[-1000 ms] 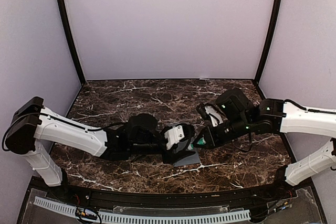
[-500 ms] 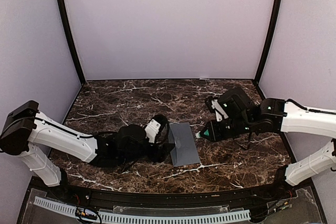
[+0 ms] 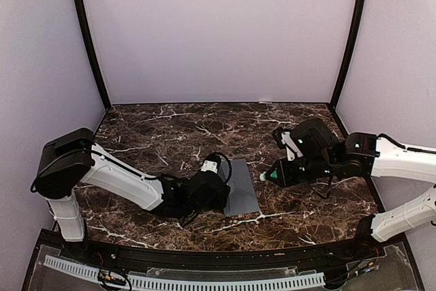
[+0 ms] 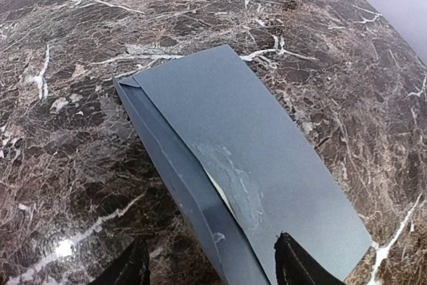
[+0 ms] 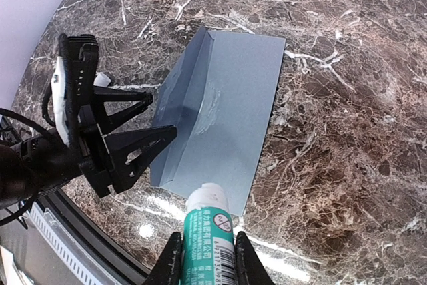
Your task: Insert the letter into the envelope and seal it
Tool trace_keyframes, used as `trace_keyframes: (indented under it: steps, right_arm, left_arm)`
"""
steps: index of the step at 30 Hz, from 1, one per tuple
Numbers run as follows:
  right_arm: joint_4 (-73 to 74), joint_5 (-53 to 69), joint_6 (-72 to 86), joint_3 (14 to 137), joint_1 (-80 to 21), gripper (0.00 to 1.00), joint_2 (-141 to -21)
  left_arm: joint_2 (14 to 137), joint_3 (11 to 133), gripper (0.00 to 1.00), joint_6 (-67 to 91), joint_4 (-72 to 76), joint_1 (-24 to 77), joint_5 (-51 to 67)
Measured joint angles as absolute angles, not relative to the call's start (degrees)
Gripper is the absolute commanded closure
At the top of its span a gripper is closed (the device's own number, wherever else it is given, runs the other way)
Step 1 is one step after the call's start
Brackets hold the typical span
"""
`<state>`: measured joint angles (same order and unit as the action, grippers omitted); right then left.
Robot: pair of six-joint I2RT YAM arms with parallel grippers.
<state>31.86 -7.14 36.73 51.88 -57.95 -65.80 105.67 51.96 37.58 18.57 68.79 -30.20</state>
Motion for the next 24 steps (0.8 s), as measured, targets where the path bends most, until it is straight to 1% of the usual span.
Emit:
trace_keyframes:
  steps: [4,6,8,9,11,17,24]
  right_arm:
    - [31.79,-7.14,36.75,51.22,-57.95,1.00,-65.30]
    - [31.79,-7.16,36.75,51.18,-57.95,1.00,-64.79]
    - [31.79,-7.16,36.75,51.18,-57.95,1.00,-64.29]
    - [31.77,-7.16,36.75,51.18,-57.95,1.00,-64.14]
    - [31.79,-7.14,36.75,51.18,-57.95,1.00,-64.05]
    - [31.73,-6.85,36.71,51.11,-57.95,1.00,-64.49]
    - [31.00,-5.45,36.67,50.85,-57.95,1.00,-67.11]
  left_arm:
    - [109.19,54.72,0.43,38.81,16.88,68.79,-31.16]
    - [110.06,55.40,0.48,39.24,16.56,68.79,-31.44]
    - [110.76,55.51,0.55,39.53,16.58,68.79,-31.92]
    - [111.11,55.51,0.61,39.75,16.58,68.79,-32.12]
    - [111.70,55.51,0.66,39.72,16.62,68.79,-32.38]
    - [112.75,55.51,0.73,38.54,17.54,68.79,-32.71]
    - [112.84,55.51,0.85,34.30,19.16,68.79,-32.27]
